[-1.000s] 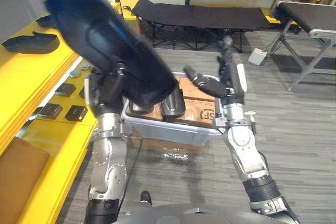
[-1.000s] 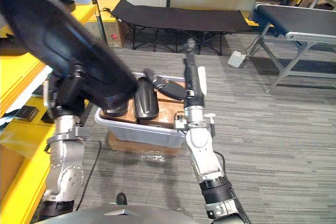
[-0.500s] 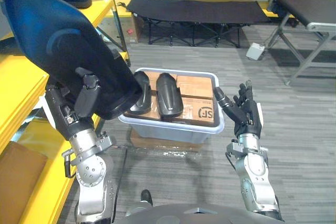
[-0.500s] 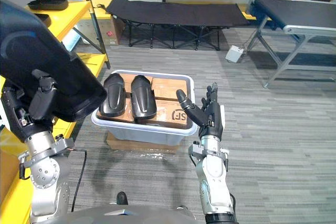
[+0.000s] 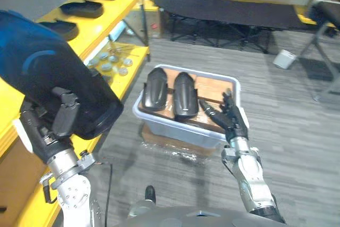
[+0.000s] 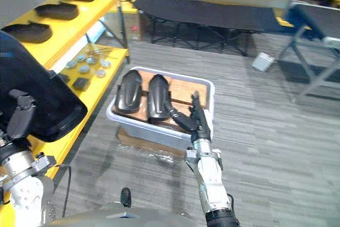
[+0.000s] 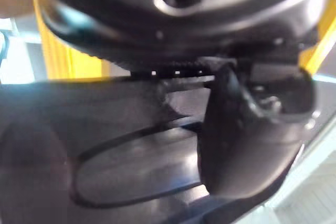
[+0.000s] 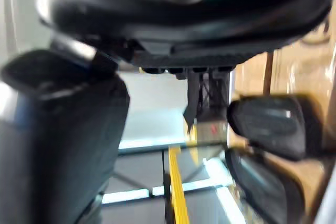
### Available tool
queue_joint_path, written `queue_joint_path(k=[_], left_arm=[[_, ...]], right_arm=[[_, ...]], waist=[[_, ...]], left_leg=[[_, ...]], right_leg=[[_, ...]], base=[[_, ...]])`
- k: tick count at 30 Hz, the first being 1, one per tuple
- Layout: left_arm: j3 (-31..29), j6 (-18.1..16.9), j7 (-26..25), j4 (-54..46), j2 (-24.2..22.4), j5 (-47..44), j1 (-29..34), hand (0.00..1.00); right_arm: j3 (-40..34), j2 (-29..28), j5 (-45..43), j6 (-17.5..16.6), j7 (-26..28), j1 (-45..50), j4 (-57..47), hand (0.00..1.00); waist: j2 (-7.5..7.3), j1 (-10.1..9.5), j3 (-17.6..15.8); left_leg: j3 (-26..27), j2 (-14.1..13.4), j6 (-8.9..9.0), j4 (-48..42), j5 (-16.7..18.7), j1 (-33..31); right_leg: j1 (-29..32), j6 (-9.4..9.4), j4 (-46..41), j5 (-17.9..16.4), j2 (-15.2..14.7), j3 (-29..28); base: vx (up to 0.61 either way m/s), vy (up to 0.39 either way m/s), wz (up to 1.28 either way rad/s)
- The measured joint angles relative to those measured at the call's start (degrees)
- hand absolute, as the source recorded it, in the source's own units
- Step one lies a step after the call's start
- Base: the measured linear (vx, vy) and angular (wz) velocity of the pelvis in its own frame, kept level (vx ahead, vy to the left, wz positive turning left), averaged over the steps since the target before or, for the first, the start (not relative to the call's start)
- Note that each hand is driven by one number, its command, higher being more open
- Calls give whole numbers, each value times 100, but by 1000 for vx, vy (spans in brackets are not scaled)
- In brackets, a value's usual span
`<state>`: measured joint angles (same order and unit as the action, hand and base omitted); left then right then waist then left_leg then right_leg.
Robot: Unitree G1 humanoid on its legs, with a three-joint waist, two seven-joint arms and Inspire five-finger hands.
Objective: Walk over and take three plastic housings, then place them on the shelf
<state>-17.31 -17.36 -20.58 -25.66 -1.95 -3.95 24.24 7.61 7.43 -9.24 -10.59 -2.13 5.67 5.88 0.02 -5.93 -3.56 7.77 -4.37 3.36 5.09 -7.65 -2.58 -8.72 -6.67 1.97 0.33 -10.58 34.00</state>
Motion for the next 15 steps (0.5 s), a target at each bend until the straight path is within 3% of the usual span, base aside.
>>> queue_joint_path(k=[5, 9, 12, 15], left_arm=[[-479, 4, 6, -16, -216, -21, 618, 0], [-511, 2, 189, -17, -312, -91, 828, 0], [-429, -12, 730, -17, -331, -254, 772, 0], [-325, -35, 976, -18, -339, -359, 778, 0]], right_arm=[[239, 17, -30, 7, 165, -699, 358, 100], [321, 18, -6, 6, 108, -868, 485, 100], [325, 137, 678, 8, -154, -882, 506, 100], [345, 184, 1135, 10, -316, -916, 522, 100]], waist=[[-21, -486, 0], [-7, -647, -25], [79, -542, -124], [153, -702, -176]], left_leg=[[-538, 78, -1, -28, -110, -114], [-935, 161, -8, -25, -242, -312], [-517, 69, -170, -236, -285, -492], [-520, 89, -187, -290, -300, -515]], right_leg=[[-230, -7, -103, -153, 36, 515], [-327, -30, -257, -305, 85, 977], [-572, -75, -506, -513, 56, 1636], [-610, -130, -666, -610, -11, 1749]], base=[[-11, -12, 58], [-63, -6, 61], [-105, 14, 111], [-100, 54, 38]])
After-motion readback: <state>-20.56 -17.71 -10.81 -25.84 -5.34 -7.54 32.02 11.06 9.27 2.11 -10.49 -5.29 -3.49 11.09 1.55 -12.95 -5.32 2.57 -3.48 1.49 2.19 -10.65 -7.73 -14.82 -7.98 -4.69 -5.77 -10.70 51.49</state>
